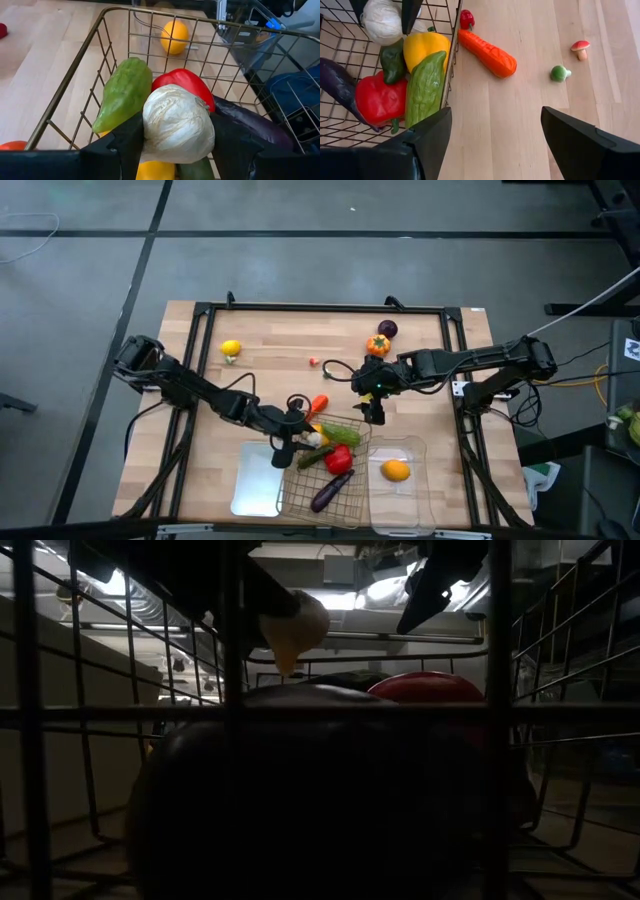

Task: Sort produce into baskets
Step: Put the garlic into the wire basket

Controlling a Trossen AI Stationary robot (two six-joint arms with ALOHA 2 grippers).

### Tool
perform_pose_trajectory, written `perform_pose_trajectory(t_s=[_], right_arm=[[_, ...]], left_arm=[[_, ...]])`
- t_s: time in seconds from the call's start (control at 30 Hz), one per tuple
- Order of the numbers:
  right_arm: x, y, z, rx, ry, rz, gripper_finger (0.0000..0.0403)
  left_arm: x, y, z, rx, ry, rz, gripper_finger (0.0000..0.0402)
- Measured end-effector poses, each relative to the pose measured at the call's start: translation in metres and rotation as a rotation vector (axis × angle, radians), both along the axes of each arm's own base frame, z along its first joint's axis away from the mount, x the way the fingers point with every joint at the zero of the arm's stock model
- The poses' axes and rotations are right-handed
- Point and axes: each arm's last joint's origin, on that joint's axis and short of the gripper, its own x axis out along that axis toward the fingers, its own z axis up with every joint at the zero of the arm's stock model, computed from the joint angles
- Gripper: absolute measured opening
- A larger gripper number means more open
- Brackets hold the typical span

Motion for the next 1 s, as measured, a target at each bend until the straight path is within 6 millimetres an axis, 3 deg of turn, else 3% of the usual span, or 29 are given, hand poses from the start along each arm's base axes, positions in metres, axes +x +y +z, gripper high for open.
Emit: perform_pose_trajectory(t_s=[0.8,1.0], right_arm=[[0.0,0.0,0.0,0.0,0.0,0.0,0.0305],[0.0,0.0,0.0,0.0,0.0,0.0,0.0305]], left_arm=[[0.0,0.0026,-0.0007,0.007,0.01,0.034,0.0196],[0.0001,0.004,-0.0008,0.013,0.007,0.079,0.0222]])
